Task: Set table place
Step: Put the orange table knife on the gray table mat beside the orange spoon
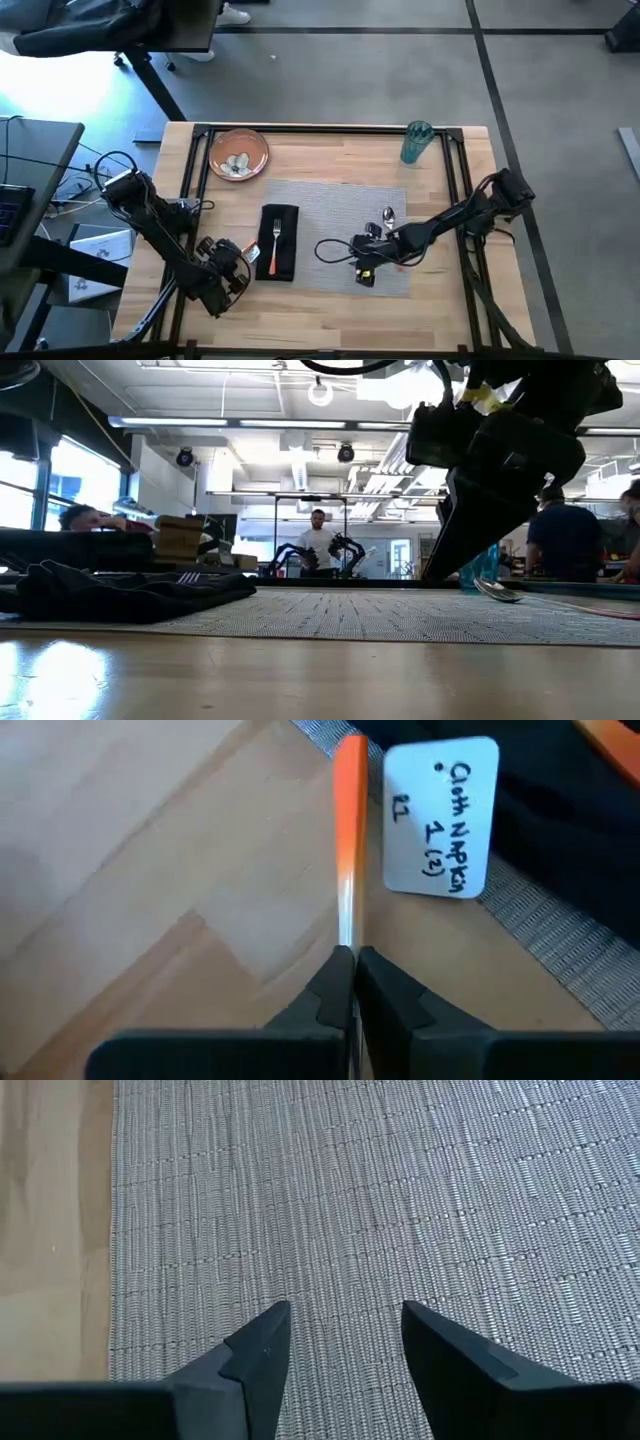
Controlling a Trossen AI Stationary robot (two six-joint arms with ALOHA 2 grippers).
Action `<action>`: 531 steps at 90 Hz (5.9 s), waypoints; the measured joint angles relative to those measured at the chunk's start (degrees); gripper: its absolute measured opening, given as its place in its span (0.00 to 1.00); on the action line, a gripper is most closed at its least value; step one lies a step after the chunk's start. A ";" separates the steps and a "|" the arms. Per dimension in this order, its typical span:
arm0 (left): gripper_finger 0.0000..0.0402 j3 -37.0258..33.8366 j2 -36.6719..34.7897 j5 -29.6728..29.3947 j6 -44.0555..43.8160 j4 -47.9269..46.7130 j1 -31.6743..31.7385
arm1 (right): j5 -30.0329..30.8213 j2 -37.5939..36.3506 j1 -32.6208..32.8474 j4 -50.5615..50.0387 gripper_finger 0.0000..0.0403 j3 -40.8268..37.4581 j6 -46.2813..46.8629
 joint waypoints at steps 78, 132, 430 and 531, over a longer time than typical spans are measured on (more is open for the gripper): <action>0.01 -5.37 -0.31 -3.57 0.51 6.84 -0.07 | 0.00 0.00 -0.07 0.00 0.43 0.00 -0.17; 0.36 -3.98 -5.41 -3.31 3.36 1.91 0.07 | 0.04 0.00 -0.07 -0.01 0.43 0.00 -1.02; 0.32 -6.33 -16.10 4.91 10.04 8.57 -0.11 | 1.49 0.00 0.11 2.14 0.43 0.00 -1.05; 0.44 -6.61 -12.09 10.16 8.40 9.67 -3.76 | 1.50 -0.02 0.11 2.27 0.43 0.00 -1.05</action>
